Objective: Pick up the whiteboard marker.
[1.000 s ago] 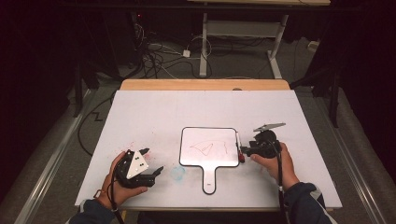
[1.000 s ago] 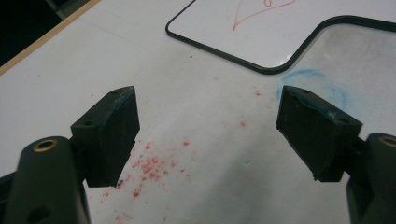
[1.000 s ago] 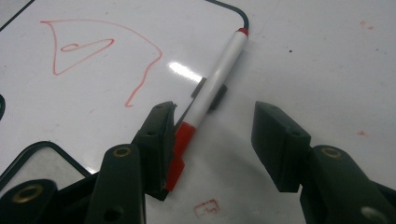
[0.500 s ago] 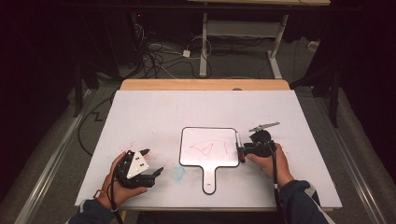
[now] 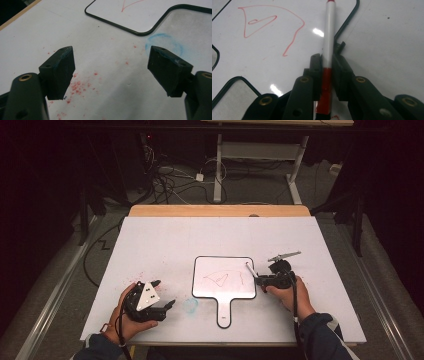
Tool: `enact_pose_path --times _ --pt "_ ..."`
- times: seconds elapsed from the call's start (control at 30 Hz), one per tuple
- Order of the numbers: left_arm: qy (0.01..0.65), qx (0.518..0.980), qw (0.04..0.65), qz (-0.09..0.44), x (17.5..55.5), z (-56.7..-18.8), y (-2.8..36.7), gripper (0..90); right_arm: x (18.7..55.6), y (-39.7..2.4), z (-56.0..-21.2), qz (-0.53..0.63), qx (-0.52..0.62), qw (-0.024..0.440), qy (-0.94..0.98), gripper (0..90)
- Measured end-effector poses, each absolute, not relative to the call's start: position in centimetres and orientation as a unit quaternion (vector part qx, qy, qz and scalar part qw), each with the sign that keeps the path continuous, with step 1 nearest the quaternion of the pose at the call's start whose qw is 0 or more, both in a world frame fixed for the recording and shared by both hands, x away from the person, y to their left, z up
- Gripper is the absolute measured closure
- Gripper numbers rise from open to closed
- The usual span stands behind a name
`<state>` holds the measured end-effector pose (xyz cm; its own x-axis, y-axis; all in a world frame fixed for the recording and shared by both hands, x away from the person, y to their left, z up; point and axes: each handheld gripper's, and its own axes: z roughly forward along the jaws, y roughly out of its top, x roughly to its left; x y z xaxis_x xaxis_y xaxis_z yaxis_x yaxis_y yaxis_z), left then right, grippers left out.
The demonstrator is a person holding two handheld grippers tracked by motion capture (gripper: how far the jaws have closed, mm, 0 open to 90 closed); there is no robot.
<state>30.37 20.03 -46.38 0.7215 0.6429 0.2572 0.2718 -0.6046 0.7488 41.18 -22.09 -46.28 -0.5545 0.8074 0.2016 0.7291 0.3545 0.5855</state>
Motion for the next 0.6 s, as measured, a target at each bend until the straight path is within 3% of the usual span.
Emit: enact_pose_path --times 0.4,0.6 --pt "0.29 0.844 0.373 0.254 30.5 -46.1 20.0 22.8 40.6 -23.5 -44.7 0.377 0.46 0.084 0.799 81.6" --pt "0.281 0.838 0.396 0.249 30.7 -45.3 19.3 24.3 39.2 -23.7 -42.8 0.431 0.432 0.122 0.783 81.5"
